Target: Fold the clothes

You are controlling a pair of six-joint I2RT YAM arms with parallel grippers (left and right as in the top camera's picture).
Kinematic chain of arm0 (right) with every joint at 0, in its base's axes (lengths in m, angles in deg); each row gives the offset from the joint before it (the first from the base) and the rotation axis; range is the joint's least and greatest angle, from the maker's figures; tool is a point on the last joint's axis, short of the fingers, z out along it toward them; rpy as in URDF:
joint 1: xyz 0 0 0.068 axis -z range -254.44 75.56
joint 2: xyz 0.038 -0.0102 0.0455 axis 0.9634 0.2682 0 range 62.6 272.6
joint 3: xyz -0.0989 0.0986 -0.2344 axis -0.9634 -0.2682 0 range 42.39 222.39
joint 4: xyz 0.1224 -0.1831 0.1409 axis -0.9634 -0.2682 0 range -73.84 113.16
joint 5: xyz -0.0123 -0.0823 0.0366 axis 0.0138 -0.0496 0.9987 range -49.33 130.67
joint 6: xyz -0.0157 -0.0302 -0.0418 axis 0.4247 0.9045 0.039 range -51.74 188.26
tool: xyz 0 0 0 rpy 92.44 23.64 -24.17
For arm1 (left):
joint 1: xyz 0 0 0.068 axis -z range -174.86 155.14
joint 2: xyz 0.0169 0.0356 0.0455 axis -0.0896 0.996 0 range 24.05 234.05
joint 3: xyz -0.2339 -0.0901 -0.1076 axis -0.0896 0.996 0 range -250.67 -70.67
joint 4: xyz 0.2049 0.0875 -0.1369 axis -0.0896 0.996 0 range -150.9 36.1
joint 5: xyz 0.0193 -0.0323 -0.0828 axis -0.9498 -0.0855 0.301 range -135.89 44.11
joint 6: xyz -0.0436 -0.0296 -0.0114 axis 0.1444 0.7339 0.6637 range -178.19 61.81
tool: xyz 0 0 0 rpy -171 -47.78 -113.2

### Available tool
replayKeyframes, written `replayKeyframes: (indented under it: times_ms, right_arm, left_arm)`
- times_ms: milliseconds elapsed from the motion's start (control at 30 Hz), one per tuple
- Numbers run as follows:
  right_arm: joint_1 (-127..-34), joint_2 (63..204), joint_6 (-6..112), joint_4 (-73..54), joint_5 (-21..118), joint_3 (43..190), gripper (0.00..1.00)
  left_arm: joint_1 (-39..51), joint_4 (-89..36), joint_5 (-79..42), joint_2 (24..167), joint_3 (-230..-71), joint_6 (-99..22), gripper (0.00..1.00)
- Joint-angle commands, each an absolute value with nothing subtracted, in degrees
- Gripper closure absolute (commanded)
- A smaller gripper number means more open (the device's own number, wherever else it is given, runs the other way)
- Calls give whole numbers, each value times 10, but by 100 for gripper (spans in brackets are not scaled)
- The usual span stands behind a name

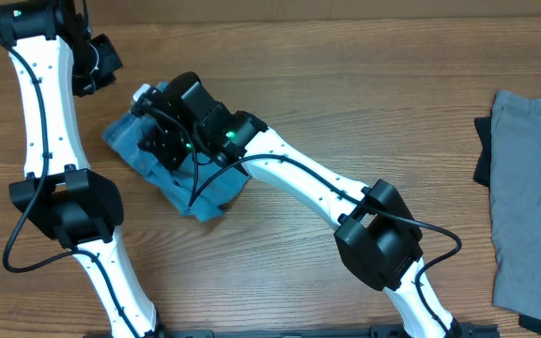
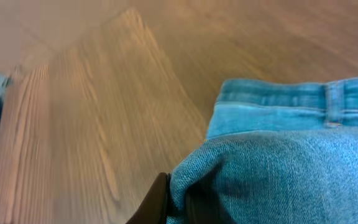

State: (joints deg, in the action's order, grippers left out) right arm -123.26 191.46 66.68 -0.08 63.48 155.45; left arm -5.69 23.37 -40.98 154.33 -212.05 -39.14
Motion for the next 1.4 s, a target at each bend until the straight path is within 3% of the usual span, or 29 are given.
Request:
replayKeyframes:
  times_ms: [0, 433, 633, 733, 1100, 1367]
  right_arm:
    - [-1232, 1903, 625, 26, 571, 1560, 96]
    - [-1223, 1936, 590, 80, 531, 1561, 96]
    - [-1175, 1915, 564, 20, 602, 1578, 96]
    - [-1161, 1916, 545, 48, 632, 1578, 96]
    - [-1188, 1947, 563, 142, 624, 1578, 96]
    - [-1210, 2028, 563, 132, 653, 1578, 96]
  left_arm:
    - [-50, 235, -418, 1522, -2133, -405, 96]
    - [-49, 233, -419, 1522, -2133, -416, 96]
    - [-52, 222, -457, 1531, -2128, -413, 96]
    - [-60, 220, -456, 1539, -2128, -410, 96]
    - [-66, 210, -424, 1542, -2102, -429, 96]
    - [-73, 191, -439, 1542, -2050, -427, 96]
